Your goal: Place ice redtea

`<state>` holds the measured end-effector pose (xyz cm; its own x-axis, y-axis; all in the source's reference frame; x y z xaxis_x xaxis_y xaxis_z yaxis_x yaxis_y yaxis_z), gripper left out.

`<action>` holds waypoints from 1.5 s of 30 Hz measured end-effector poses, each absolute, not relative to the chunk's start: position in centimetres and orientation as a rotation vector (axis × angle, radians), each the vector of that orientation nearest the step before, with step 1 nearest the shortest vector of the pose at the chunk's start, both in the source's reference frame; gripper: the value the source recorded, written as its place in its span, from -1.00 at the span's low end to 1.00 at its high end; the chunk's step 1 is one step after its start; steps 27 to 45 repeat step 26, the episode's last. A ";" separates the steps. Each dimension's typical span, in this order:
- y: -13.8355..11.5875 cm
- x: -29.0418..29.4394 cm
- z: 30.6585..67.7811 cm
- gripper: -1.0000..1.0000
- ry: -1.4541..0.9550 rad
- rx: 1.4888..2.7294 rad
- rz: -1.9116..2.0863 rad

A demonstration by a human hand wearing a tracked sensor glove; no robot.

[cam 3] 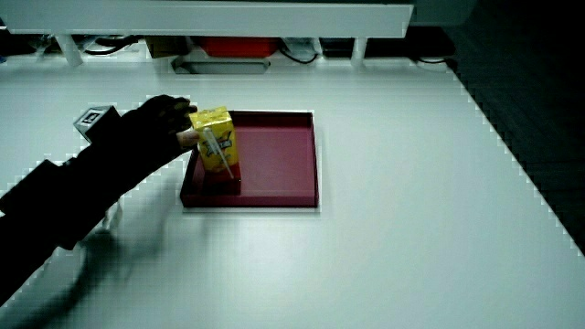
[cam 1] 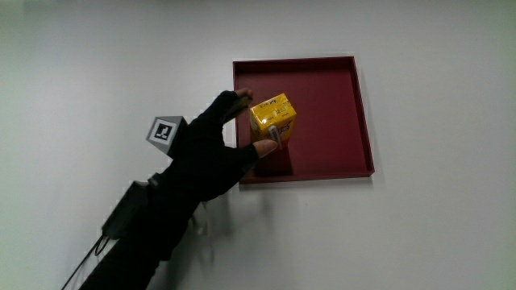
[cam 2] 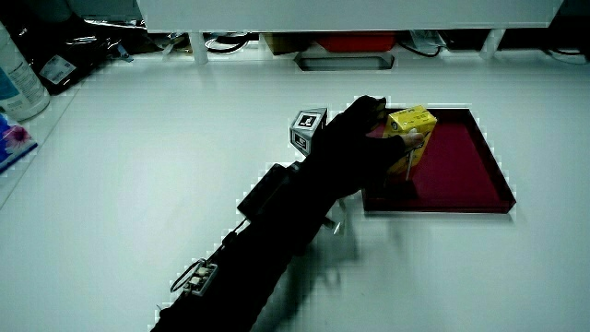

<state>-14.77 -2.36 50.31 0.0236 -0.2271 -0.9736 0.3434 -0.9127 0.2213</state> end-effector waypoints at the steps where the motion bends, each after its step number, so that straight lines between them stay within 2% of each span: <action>1: -2.5 -15.1 49.9 -0.76 0.131 1.918 -1.921; 3: -2.5 -15.6 48.3 -0.82 0.151 1.891 -1.894; 9: -2.1 -18.3 45.8 -1.00 0.177 1.995 -1.759; 10: -1.8 -19.0 45.9 -1.00 0.182 2.038 -1.695; 14: -0.9 -19.9 43.9 -1.00 0.272 2.051 -1.700; 16: -0.5 -20.6 43.6 -1.00 0.330 2.103 -1.673; 20: 0.4 -20.5 41.8 -1.00 0.397 2.087 -1.668; 26: 1.9 -21.7 41.3 -1.00 0.408 2.093 -1.653; 45: 1.9 -21.7 41.3 -1.00 0.408 2.093 -1.653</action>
